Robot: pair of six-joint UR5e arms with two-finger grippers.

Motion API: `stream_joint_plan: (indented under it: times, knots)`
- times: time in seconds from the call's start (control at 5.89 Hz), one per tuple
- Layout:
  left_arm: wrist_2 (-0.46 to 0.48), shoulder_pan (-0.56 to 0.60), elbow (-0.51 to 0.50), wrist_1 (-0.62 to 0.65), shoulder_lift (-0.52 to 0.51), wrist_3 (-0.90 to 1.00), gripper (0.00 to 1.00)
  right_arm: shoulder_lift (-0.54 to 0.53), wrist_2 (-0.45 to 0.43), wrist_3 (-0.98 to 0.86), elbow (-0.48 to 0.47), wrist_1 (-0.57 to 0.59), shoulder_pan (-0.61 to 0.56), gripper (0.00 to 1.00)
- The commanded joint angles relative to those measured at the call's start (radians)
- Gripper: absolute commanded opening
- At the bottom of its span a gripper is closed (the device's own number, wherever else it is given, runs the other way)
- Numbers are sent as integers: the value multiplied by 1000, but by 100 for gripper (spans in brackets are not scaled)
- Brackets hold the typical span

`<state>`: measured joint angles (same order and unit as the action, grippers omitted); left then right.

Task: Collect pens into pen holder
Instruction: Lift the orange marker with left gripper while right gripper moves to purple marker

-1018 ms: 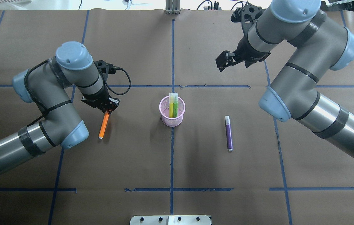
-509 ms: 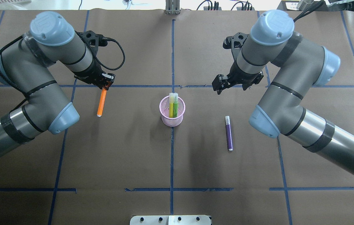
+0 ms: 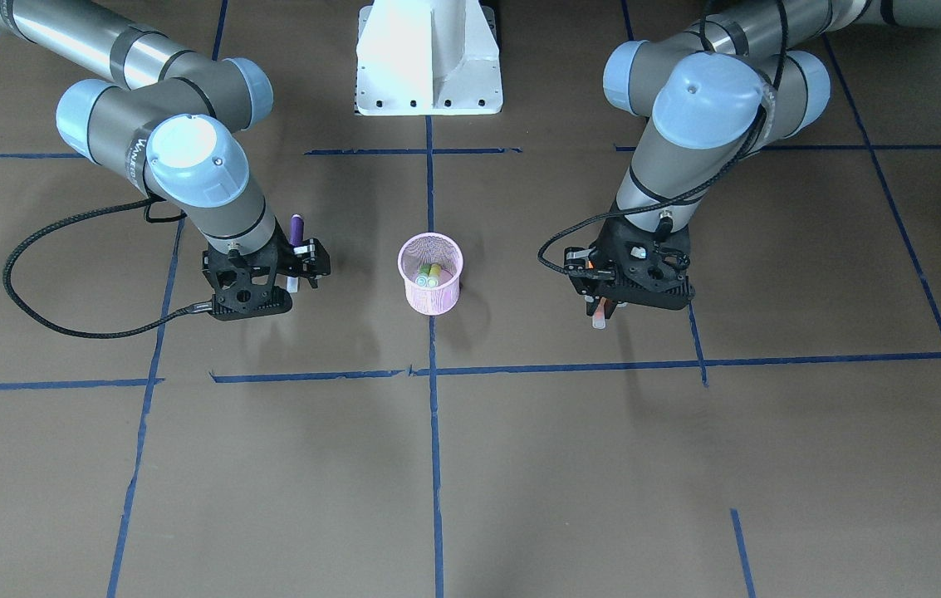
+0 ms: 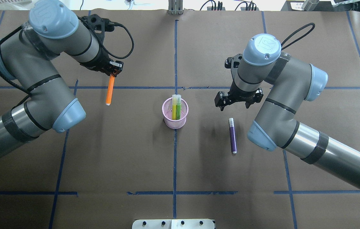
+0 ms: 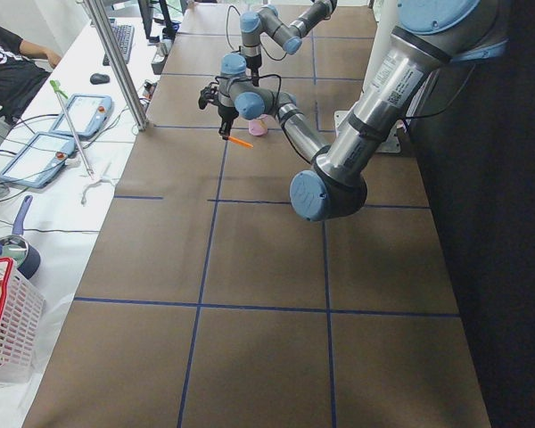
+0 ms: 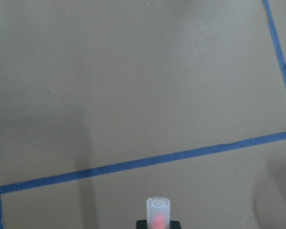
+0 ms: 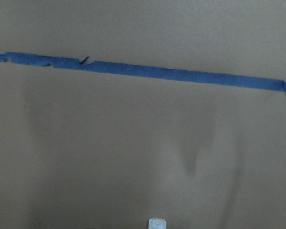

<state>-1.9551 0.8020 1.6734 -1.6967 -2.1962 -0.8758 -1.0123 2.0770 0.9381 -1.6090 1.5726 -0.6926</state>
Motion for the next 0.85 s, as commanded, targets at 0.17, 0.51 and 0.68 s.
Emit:
stream_joint_plan:
  times: [0.17,0.51,0.68]
  knots:
    - [79,2,6,-1,-80,-127,0,-5,5,109,12,0,22,100]
    - [114,3,11,-3,-129,-199,0,-17,12,134,14,0,30,100]
    - [116,2,20,-3,-138,-230,0,-40,12,137,21,-44,38,100]
